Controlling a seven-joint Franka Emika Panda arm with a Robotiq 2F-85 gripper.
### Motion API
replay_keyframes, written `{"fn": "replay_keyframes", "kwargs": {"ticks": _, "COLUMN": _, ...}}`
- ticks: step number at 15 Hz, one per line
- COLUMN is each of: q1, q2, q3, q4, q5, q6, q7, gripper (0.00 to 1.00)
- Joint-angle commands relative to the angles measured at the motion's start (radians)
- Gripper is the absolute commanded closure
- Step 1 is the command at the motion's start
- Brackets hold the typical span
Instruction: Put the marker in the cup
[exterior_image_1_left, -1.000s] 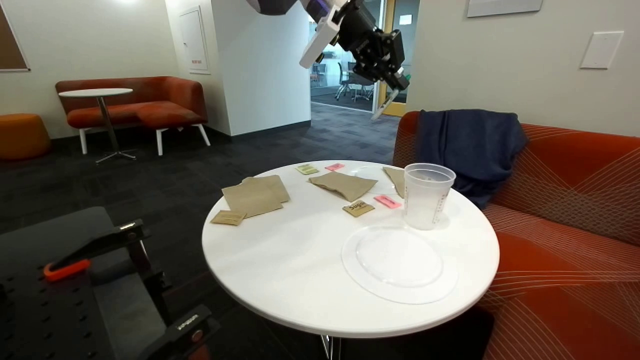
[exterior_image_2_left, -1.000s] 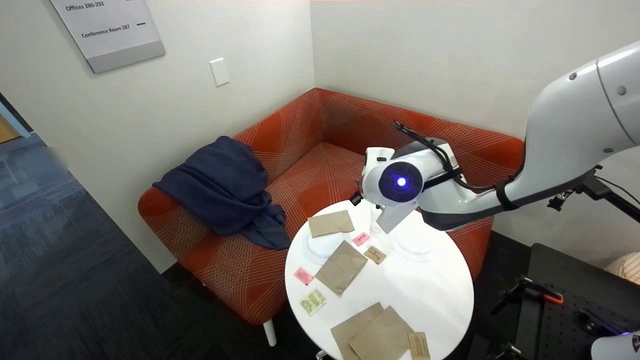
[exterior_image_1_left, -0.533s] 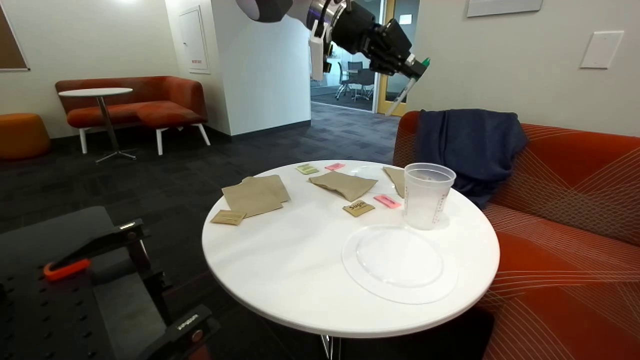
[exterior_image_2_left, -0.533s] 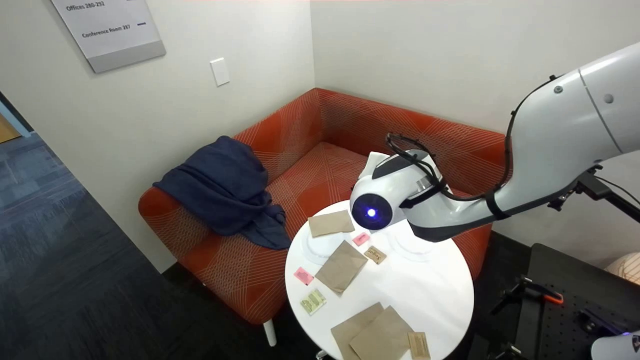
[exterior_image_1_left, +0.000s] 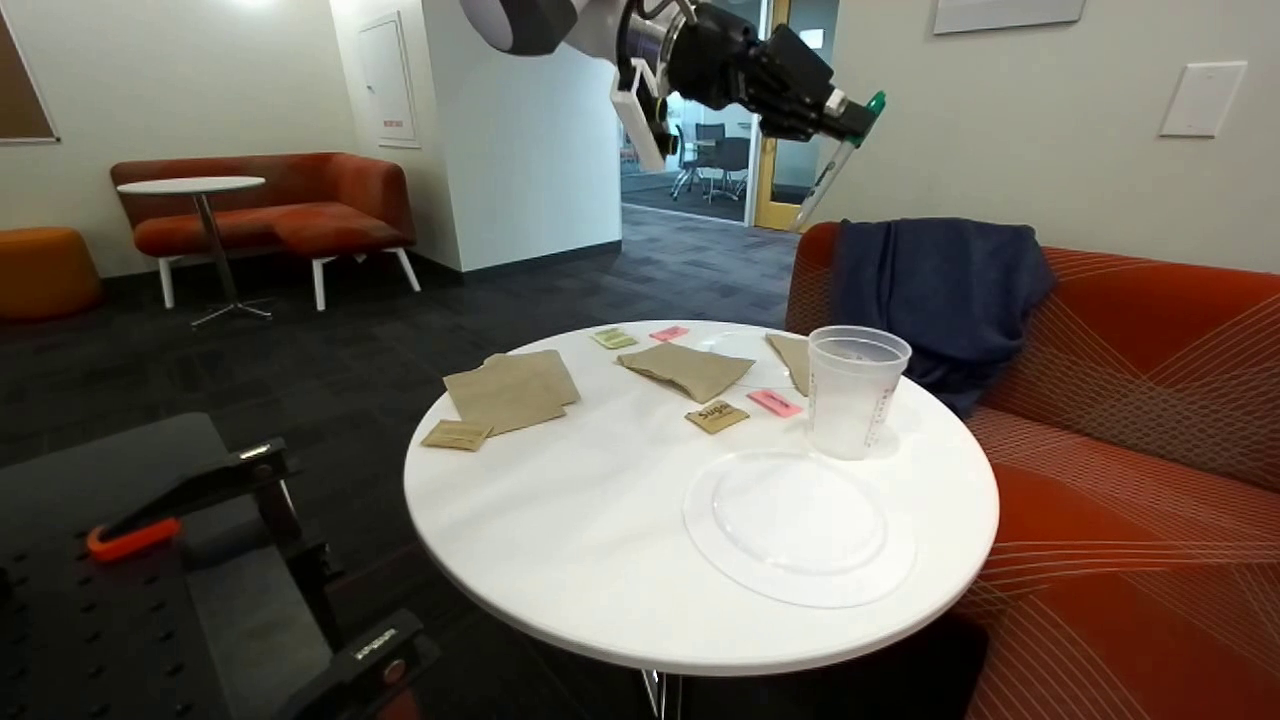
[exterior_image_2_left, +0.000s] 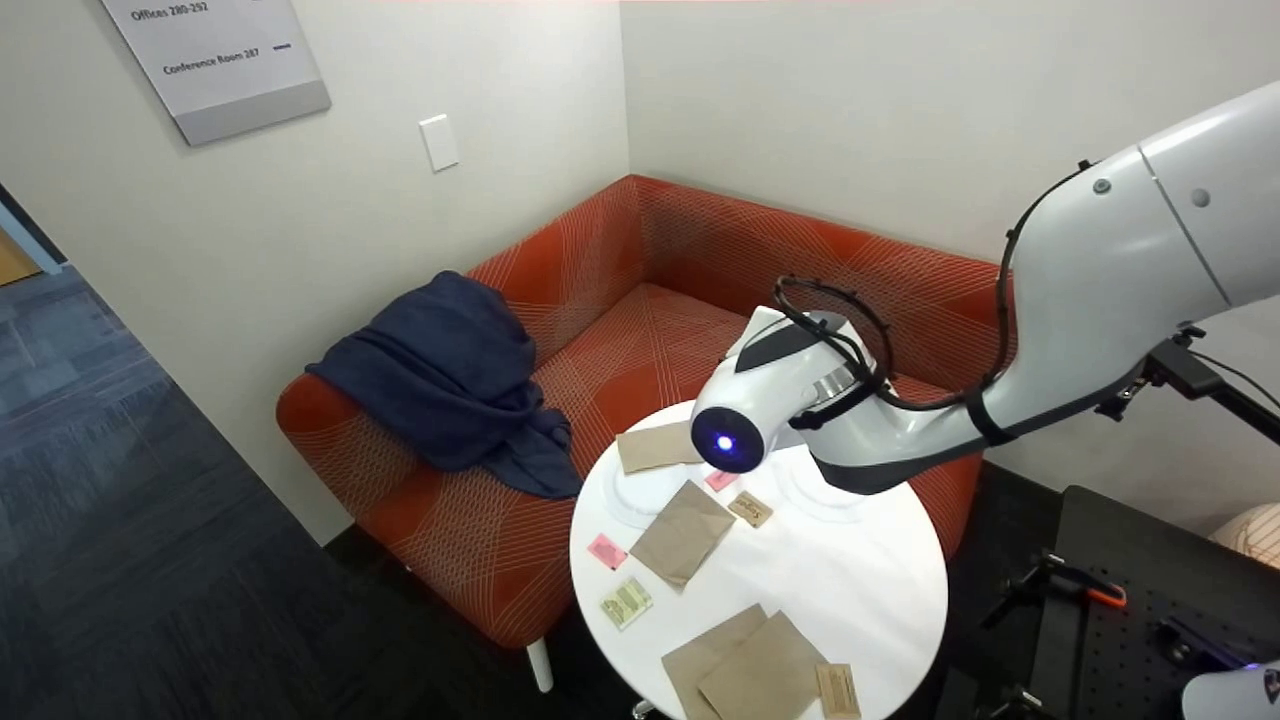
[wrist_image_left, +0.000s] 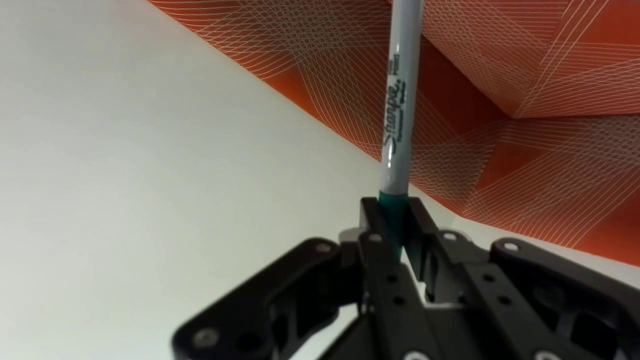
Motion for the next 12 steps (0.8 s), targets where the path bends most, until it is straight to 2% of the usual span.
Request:
{"fn": "replay_keyframes", "kwargs": {"ticks": 1, "q1": -0.044, "q2": 0.018, "q3": 0.036, "q4": 0.007, "q5": -0.071, "q6": -0.02, "q7": 0.105, "gripper": 0.96}}
{"fn": "replay_keyframes", "kwargs": {"ticks": 10, "q1": -0.104, "q2": 0.072, "q3": 0.057, "q4": -0.006, "q5": -0.19, "q6": -0.008, "q7": 0.3, "gripper": 0.96}}
{"fn": "replay_keyframes", "kwargs": {"ticks": 11, "q1": -0.106, "q2": 0.066, "q3": 0.07, "q4": 0.0, "q5": -0.167, "q6": -0.014, "q7": 0.259, "gripper": 0.85}}
{"fn": "replay_keyframes", "kwargs": {"ticks": 12, "q1": -0.111, "q2": 0.073, "q3": 0.07, "q4": 0.0, "q5": -0.173, "q6": -0.014, "q7": 0.27, "gripper": 0.85}}
